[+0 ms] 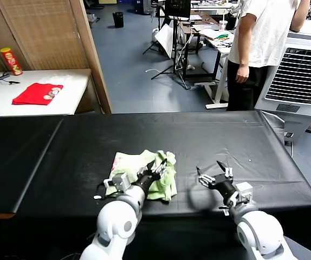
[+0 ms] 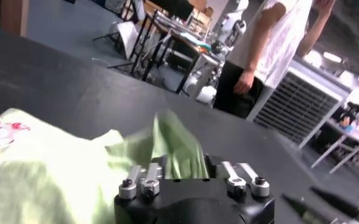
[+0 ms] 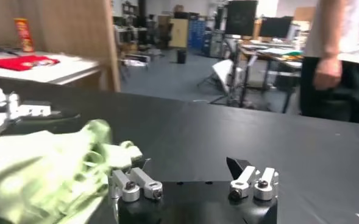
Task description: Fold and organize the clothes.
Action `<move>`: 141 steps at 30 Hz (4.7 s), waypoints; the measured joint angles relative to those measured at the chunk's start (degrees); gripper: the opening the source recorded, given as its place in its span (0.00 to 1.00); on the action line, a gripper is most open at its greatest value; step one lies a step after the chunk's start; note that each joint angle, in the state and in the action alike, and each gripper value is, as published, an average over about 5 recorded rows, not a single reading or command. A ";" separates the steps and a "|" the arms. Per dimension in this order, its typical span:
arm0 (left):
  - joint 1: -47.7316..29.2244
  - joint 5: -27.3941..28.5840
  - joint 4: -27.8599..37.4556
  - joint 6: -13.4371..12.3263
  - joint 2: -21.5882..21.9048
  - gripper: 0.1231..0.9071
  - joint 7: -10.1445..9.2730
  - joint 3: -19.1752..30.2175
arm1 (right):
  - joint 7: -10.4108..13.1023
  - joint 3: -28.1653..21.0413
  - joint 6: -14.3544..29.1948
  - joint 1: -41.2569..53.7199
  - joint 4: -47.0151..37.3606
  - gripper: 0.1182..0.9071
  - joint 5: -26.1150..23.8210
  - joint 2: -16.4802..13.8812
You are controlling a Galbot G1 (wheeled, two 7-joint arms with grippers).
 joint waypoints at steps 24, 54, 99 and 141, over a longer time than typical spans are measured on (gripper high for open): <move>8.19 8.95 0.28 -6.52 9.35 0.86 4.85 -12.97 | 7.64 -15.52 -4.11 8.67 -8.95 0.86 -22.63 7.98; 4.94 -16.69 8.90 -8.22 6.56 0.71 4.52 -19.37 | 5.70 -9.73 0.05 -0.55 3.68 0.86 -8.85 7.41; 8.21 0.23 -1.46 -5.04 40.78 0.01 1.95 -33.38 | 5.85 -7.79 0.03 -0.95 1.84 0.86 -10.75 8.07; 2.92 8.06 -4.52 -9.03 12.66 0.86 6.47 -2.30 | 7.31 -9.49 -6.40 6.18 -4.26 0.86 11.08 7.98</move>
